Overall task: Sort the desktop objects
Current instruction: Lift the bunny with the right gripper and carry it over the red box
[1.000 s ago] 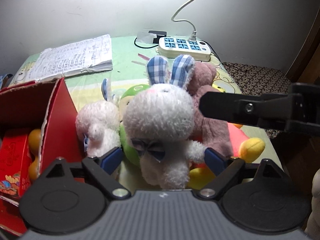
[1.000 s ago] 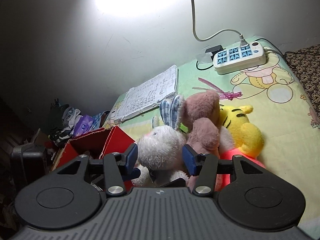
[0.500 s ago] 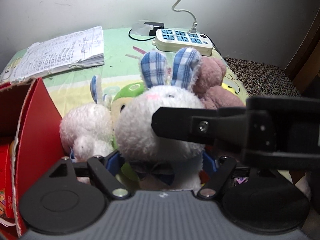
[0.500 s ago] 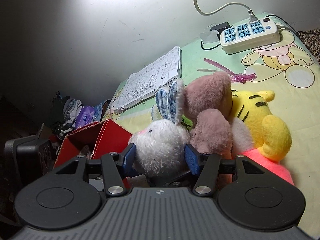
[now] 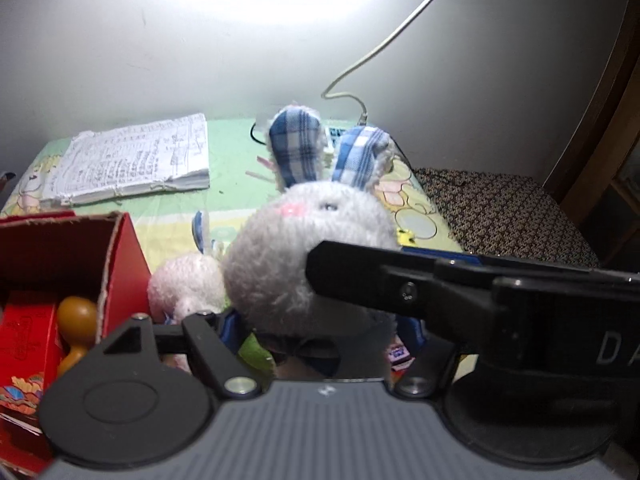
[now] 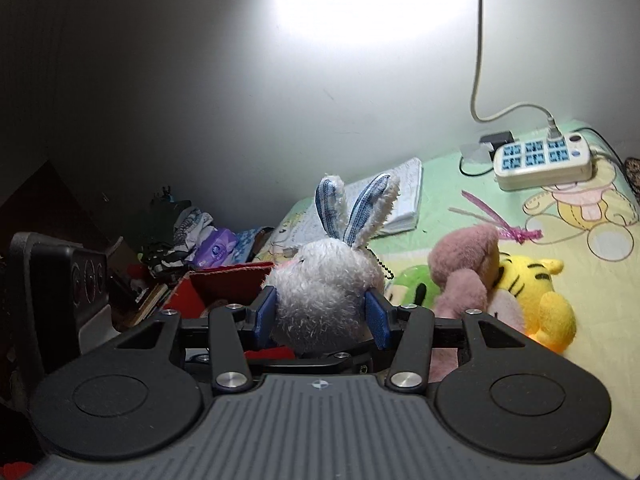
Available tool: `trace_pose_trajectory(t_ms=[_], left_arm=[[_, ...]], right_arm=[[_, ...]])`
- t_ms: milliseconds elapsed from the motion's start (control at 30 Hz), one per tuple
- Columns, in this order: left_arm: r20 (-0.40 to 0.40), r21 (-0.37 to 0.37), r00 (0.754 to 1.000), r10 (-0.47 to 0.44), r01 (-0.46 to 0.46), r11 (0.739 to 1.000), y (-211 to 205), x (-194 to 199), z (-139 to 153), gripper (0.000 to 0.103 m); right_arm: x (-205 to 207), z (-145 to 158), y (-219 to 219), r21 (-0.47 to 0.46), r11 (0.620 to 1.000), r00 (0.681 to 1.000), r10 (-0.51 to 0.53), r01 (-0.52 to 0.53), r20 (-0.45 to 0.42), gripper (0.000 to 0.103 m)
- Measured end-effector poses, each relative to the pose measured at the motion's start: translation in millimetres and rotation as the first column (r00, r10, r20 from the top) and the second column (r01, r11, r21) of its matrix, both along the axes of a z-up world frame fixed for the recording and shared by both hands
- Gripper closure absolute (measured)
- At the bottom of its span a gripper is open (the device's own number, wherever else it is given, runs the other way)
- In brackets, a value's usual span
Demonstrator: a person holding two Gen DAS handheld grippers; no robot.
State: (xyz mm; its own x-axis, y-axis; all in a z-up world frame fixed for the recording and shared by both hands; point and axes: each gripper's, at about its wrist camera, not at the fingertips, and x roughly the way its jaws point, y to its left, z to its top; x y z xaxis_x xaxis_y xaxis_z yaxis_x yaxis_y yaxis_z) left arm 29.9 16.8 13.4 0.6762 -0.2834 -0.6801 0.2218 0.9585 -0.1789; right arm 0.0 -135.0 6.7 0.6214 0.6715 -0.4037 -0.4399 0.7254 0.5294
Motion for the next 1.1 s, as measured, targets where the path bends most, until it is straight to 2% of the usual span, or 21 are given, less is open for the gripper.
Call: trace_pose_trajectory(t_ms=[100, 233, 400, 567, 767, 933, 1100], left_arm=[[0.067, 0.003, 0.997, 0.034, -0.034, 0.999, 12, -17, 21, 0.032], [0.144, 0.021, 0.985, 0.091, -0.095, 0.995, 36, -38, 43, 0.032], [0.211, 0.068, 0.967, 0.144, -0.161, 0.985, 70, -52, 56, 0.032], [0.175, 0.092, 0.962, 0.208, -0.227, 0.97, 128, -55, 48, 0.032], [0.128, 0.14, 0.955, 0.267, -0.283, 0.949, 194, -54, 25, 0.032], [0.064, 0.178, 0.955, 0.29, -0.297, 0.938, 240, -40, 3, 0.032], [0.0, 0.231, 0.956, 0.293, -0.285, 0.93, 266, -30, -19, 0.032]], right_arm=[[-3, 11, 7, 0.056, 0.998, 0.998, 0.035, -0.038, 0.048, 0.052], [-1, 19, 27, 0.141, 0.986, 0.994, 0.085, -0.093, 0.063, 0.052], [9, 23, 71, 0.184, 0.972, 0.988, 0.139, -0.148, 0.062, 0.052], [21, 5, 135, 0.221, 0.959, 0.983, 0.185, -0.178, -0.013, 0.052], [26, -14, 206, 0.188, 0.961, 0.975, 0.217, -0.205, -0.043, 0.052], [32, -31, 248, 0.184, 0.961, 0.966, 0.231, -0.207, -0.115, 0.052], [40, -50, 273, 0.188, 0.964, 0.953, 0.227, -0.19, -0.2, 0.052]])
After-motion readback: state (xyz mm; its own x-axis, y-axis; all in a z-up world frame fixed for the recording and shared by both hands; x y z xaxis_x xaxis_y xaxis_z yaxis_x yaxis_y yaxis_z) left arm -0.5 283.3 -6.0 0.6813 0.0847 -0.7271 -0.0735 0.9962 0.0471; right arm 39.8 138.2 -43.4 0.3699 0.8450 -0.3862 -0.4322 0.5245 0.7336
